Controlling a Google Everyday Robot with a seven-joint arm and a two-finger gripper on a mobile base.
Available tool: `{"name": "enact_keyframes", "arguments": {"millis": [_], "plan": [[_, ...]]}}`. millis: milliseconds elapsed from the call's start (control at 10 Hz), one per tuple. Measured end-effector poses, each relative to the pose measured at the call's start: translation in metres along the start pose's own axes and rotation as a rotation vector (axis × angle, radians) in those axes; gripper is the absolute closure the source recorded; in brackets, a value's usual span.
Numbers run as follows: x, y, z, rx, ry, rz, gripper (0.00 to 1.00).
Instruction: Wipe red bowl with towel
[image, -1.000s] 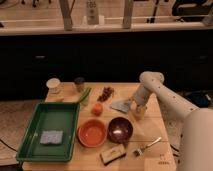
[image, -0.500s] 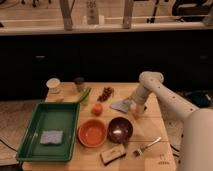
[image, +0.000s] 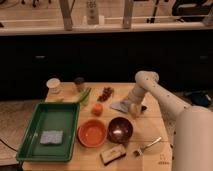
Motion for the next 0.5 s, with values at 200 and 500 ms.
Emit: {"name": "enact_keyframes", "arguments": {"millis": [200, 500], "plan": [[-0.0012, -0.0007, -0.0022, 0.004, -0.004, 0.001, 0.67], [-0.0005, -0.0003, -0.0078, 0.001, -0.001, -0.001, 0.95]]}}
